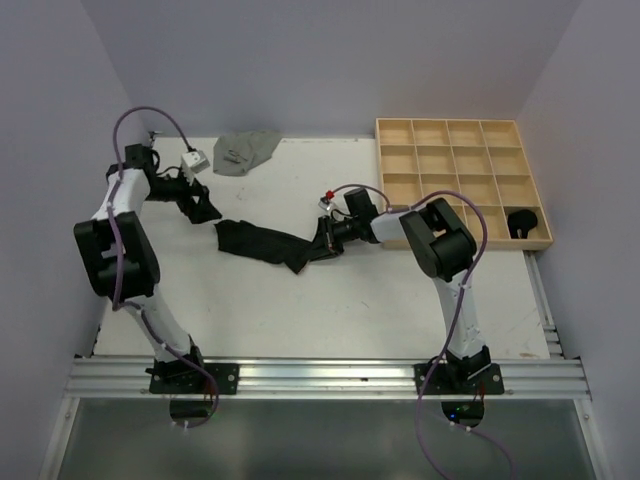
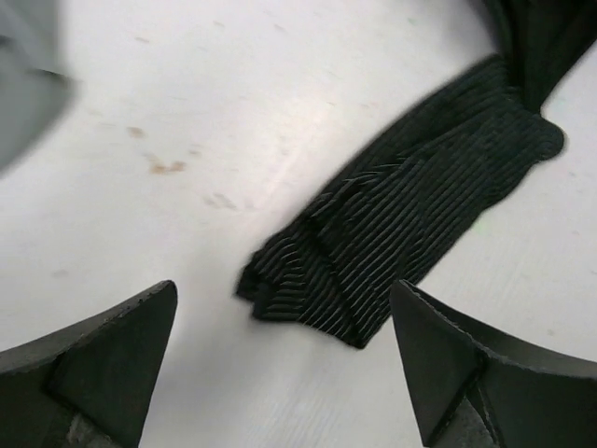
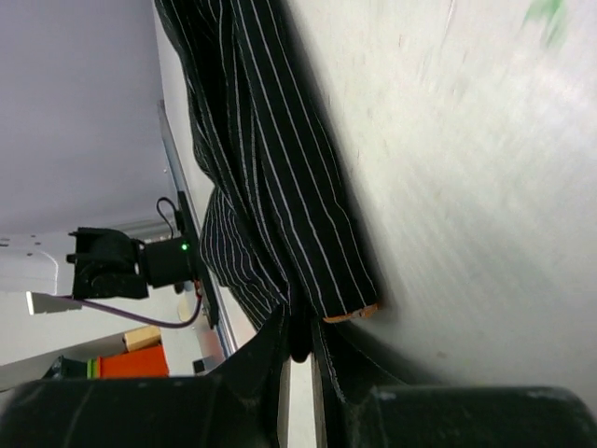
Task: Roll the underwear
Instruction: Fold the underwear
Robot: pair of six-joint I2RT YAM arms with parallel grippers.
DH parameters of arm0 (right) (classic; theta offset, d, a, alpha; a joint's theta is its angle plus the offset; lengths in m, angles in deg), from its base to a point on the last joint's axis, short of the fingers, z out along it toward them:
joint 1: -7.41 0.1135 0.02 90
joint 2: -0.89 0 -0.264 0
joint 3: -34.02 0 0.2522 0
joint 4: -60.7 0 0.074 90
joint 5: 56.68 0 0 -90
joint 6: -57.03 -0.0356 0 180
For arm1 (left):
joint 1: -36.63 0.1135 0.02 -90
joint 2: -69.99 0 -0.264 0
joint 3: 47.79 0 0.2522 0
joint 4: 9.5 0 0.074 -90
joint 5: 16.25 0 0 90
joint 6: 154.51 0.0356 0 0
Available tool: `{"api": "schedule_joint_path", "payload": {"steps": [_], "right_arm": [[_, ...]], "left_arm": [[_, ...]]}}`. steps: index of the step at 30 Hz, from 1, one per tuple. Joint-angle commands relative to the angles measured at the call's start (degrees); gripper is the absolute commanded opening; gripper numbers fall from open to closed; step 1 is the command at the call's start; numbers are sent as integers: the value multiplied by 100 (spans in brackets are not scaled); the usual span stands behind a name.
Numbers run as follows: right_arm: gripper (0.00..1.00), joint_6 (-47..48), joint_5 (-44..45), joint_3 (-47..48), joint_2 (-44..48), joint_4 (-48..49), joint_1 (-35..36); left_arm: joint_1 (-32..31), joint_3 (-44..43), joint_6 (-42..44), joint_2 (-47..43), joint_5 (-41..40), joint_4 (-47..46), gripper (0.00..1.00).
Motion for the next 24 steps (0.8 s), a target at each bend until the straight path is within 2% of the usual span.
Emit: {"api": "schedule_joint_path", "payload": {"steps": [1,4,8,10,11,12,13,14,15,16,17,19,20,21,22,23,24], "right_arm": [[0,234,401,-471,222,-392,325],[0,-370,612,-1138,398,282,623],[0,-1908,1051,-2061,513,2668,1397],[0,-2734,1497,-2343,539,3349,1879],[0,-2963,1631,-2405,556,4005,1986],[0,-3375,1736,-2457,565,4264,2074],[2,-3518,1816,-2458,678,4423,2162],[16,-3606,1938,-2449,775,4547,2180],[30,-3599,2000,-2458,907,4452,2181],[36,-3451,2079,-2432,1326,4234,2172],[41,-2883,2254,-2388,1556,3396,2163],[41,-2073,2719,-2116,2388,2076,2163],[41,-1669,2957,-1985,2646,790,2163],[41,-1012,3499,-1714,2840,177,2163],[41,-745,3756,-1580,2981,-316,2146],[41,-464,4020,-1431,3235,-1244,2137],[42,-26,4431,-1203,3315,-1610,2119]], "left_arm": [[161,722,-1199,-1265,-388,-1677,100],[170,1295,-973,-1714,-469,-1288,100],[169,2288,-831,-2110,-538,-1196,100],[161,2911,-1312,-2374,-678,-1676,100],[143,3036,-1567,-2409,-870,-1785,100],[126,3099,-1909,-2357,-1020,-1820,100],[91,3117,-1964,-2287,-1135,-1708,100],[12,3117,-1974,-2217,-1240,-1628,100],[3,3160,-1965,-2129,-1268,-1584,100],[-6,3230,-1939,-2120,-1294,-1618,100],[-6,3301,-1965,-2119,-1425,-1697,100],[-32,3476,-1992,-2216,-1557,-1890,100],[-76,3521,-1991,-2251,-1645,-1961,100],[-120,3565,-2113,-2251,-1698,-2066,99],[-208,3582,-2149,-2208,-1751,-2180,97],[-295,3574,-2184,-2129,-1899,-2242,94],[-383,3556,-2298,-1954,-1935,-2304,92]]}}
